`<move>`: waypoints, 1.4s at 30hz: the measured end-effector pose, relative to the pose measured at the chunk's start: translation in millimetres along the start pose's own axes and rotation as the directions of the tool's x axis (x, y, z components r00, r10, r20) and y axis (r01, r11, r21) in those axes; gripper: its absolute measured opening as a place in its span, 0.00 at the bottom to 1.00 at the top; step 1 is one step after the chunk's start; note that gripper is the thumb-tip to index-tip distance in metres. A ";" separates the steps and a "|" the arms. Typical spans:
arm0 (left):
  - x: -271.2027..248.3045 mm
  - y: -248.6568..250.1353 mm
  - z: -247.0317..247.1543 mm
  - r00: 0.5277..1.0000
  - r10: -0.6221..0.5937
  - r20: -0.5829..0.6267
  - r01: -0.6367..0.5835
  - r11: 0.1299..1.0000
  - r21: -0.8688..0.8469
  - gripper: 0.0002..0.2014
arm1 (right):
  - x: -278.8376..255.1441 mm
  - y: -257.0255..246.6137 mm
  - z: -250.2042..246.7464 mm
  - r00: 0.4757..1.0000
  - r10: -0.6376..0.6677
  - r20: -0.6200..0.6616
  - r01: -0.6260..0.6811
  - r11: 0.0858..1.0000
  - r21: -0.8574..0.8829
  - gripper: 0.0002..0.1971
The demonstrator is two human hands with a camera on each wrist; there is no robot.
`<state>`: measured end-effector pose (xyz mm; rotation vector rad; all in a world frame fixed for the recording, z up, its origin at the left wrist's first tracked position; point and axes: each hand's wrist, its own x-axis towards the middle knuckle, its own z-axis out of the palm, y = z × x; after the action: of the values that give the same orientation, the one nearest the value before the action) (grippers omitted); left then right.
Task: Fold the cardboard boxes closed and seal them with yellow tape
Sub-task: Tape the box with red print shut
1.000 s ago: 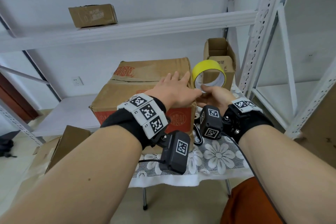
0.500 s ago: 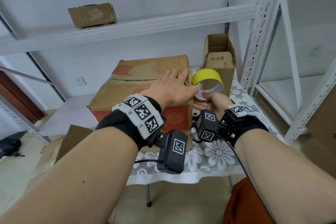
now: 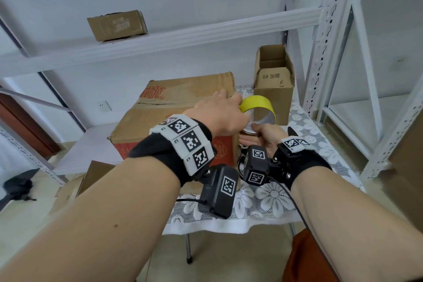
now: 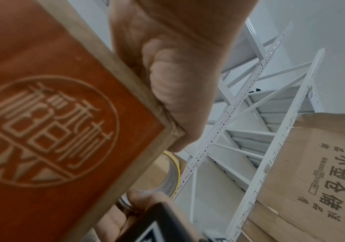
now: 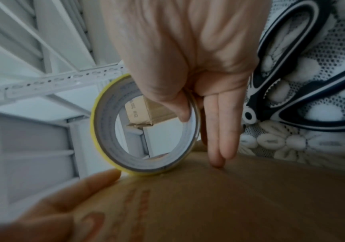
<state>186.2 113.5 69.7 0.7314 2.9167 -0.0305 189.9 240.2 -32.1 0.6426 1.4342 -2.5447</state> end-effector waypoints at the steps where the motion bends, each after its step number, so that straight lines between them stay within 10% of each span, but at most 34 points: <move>1: 1.2 -0.6 0.0 1.000 -0.013 0.015 0.013 1.000 0.002 0.29 | 1.3 0.7 0.9 1.000 -0.019 -0.010 0.019 1.000 -0.011 0.21; 14: 0.2 0.9 4.2 0.997 -0.050 0.056 0.053 0.998 -0.043 0.38 | 12.8 -3.4 -3.4 0.934 -0.272 -0.234 0.162 0.902 -0.400 0.16; 19: 0.0 -3.6 7.3 0.998 -0.068 -0.009 0.066 0.990 -0.124 0.44 | -9.8 -25.1 11.4 0.692 -0.722 0.010 0.423 0.394 -0.816 0.34; 24: 2.8 -7.3 9.3 0.998 -0.061 0.005 0.061 0.991 -0.121 0.43 | -25.4 -32.7 34.1 0.762 -0.580 0.288 0.294 -0.087 -0.952 0.32; 39: -0.8 -10.2 6.0 0.998 -0.055 0.032 0.060 0.975 -0.216 0.37 | -33.7 -30.0 33.5 0.764 -0.520 0.381 0.345 -0.170 -0.923 0.25; 42: -2.8 -10.4 5.6 0.999 -0.033 0.030 0.039 0.976 -0.213 0.37 | -26.8 -35.9 28.6 0.722 -0.639 0.264 0.416 0.096 -0.905 0.24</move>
<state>184.5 102.7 64.4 0.6376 2.8484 0.2637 193.7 233.2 20.5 0.0924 3.2548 -1.2656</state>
